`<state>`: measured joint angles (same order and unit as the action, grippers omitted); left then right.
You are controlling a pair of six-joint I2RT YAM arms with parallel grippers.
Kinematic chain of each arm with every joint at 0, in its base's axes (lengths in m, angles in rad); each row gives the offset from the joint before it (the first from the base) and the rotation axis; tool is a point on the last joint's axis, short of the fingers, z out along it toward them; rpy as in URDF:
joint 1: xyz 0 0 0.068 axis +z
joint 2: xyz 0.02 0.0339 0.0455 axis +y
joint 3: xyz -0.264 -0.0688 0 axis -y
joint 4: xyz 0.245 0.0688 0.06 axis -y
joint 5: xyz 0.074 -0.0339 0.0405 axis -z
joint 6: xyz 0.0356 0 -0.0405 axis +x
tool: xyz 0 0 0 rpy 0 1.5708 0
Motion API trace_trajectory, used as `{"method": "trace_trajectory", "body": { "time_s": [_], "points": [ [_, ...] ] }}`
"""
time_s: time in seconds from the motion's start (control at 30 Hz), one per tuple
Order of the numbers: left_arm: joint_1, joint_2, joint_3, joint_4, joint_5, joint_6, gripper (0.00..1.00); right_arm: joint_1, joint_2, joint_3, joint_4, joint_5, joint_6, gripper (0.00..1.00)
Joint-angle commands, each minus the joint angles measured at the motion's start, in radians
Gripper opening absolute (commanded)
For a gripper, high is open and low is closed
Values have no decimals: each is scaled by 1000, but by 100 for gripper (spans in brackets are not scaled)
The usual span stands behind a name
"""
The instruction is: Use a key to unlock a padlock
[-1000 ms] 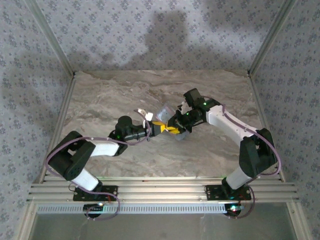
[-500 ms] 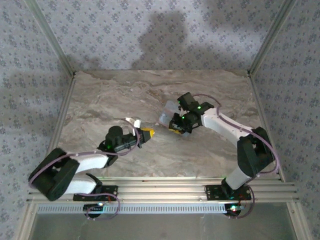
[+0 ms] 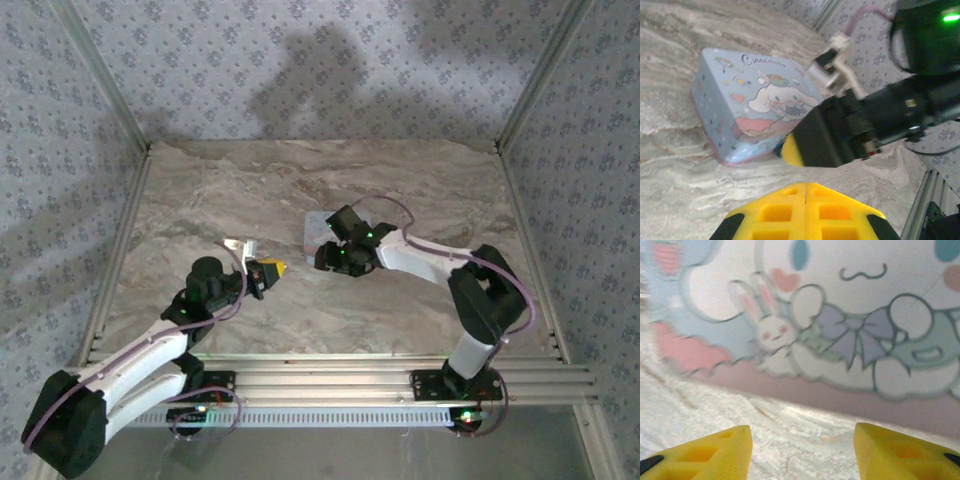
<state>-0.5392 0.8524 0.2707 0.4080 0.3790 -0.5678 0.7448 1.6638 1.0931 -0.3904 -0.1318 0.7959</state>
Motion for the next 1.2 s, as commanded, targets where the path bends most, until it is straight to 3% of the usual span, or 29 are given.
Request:
{"method": "trace_trajectory", "body": {
  "time_s": [0.0,0.2,0.43,0.9,1.17],
  "points": [
    [19,-8,67,-54,57,-62,0,26,-163,-53,79,62,20,57],
    [30,55,152,57,163,-216,0,115,-419,-239,406,110,68,56],
    [34,152,182,307,242,-433,0,164,-491,-342,676,79,113,55],
    [32,114,178,331,246,-490,0,166,-448,-341,800,-24,154,38],
    [32,90,178,313,258,-489,0,163,-415,-332,837,-35,163,19]
  ]
}}
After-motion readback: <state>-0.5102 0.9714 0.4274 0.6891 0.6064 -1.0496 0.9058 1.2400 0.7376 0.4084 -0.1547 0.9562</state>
